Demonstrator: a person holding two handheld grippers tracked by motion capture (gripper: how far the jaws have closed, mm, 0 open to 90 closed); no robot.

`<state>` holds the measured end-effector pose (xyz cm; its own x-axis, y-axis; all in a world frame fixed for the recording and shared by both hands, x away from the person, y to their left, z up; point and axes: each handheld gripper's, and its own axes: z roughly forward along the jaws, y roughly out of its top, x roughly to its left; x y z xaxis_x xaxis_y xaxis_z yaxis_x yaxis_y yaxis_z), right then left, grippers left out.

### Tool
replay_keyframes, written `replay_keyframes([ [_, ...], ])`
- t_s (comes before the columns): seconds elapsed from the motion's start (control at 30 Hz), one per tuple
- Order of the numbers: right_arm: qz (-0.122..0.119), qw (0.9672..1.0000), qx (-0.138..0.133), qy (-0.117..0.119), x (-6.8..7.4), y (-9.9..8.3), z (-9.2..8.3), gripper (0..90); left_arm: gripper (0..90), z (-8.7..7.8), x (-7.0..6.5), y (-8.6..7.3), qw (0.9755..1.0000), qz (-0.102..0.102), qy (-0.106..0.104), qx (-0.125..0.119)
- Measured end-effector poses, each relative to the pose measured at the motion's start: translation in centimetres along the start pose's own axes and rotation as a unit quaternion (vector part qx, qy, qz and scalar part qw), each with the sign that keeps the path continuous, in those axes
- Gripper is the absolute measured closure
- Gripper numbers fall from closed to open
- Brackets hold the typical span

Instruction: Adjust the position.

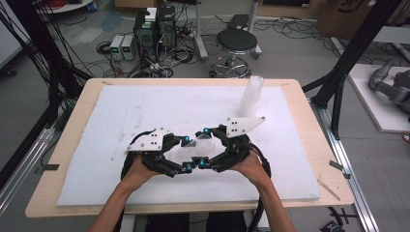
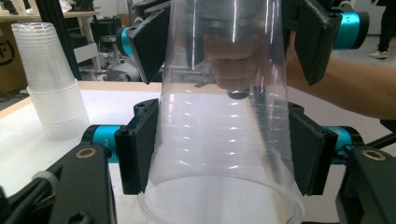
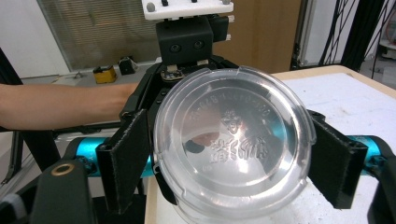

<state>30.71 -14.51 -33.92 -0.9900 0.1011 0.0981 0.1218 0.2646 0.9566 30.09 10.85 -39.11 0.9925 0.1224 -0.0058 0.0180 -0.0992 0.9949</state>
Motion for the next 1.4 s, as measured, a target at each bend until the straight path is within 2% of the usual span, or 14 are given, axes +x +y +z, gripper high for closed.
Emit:
replay_keyframes([
  [0.53,-0.001,1.0,0.001,0.001,0.0,0.0,-0.3,19.9,34.2,-0.5,0.0,0.4,1.0,0.002,0.0,0.005],
  [0.63,-0.001,1.0,0.003,0.001,0.0,0.0,-0.4,19.4,34.2,-0.7,-0.1,0.6,0.9997,0.01,0.004,0.024],
  [0.73,0.002,0.9999,0.012,0.0,-0.1,0.0,-0.6,16.6,34.4,-1.0,-0.2,1.1,0.9969,0.026,0.007,0.074],
  [0.83,0.001,0.9996,0.03,-0.004,0.0,0.0,-0.9,14.5,34.5,-1.4,-0.1,2.1,0.9905,0.041,0.001,0.132],
  [0.9,-0.002,0.999,0.043,-0.007,0.1,0.1,-1.1,14.4,34.5,-1.6,-0.1,2.8,0.9846,0.046,-0.007,0.169],
  [1.0,-0.007,0.9962,0.085,-0.014,0.2,0.1,-1.3,14.2,34.5,-1.6,-0.3,3.9,0.9718,0.054,-0.018,0.229],
  [1.03,-0.007,0.9962,0.085,-0.014,0.2,0.1,-1.3,14.2,34.5,-1.6,-0.3,4.1,0.9687,0.051,-0.023,0.242],
  [1.07,-0.012,0.9939,0.108,-0.018,0.3,0.2,-1.3,14.0,34.5,-1.4,-0.4,4.5,0.9632,0.054,-0.026,0.262],
  [1.1,-0.012,0.9939,0.108,-0.018,0.3,0.2,-1.3,14.0,34.5,-1.3,-0.4,4.7,0.9596,0.055,-0.026,0.275],
  [1.13,-0.019,0.9907,0.133,-0.021,0.4,0.2,-1.2,13.9,34.6,-1.1,-0.5,5.0,0.954,0.058,-0.026,0.293],
  [1.17,-0.019,0.9907,0.133,-0.021,0.4,0.2,-1.2,13.9,34.6,-1.0,-0.5,5.1,0.9516,0.052,-0.027,0.302],
  [1.3,-0.031,0.9828,0.181,-0.024,0.7,0.4,-0.9,13.9,34.7,-0.4,-0.5,5.6,0.9326,0.054,-0.021,0.356],
  [1.33,-0.035,0.9785,0.201,-0.029,0.7,0.4,-0.8,13.9,34.7,-0.2,-0.5,5.8,0.9295,0.054,-0.02,0.364],
  [1.4,-0.039,0.9718,0.229,-0.037,0.7,0.5,-0.6,13.8,34.7,0.0,-0.5,5.9,0.9263,0.058,-0.012,0.372],
])
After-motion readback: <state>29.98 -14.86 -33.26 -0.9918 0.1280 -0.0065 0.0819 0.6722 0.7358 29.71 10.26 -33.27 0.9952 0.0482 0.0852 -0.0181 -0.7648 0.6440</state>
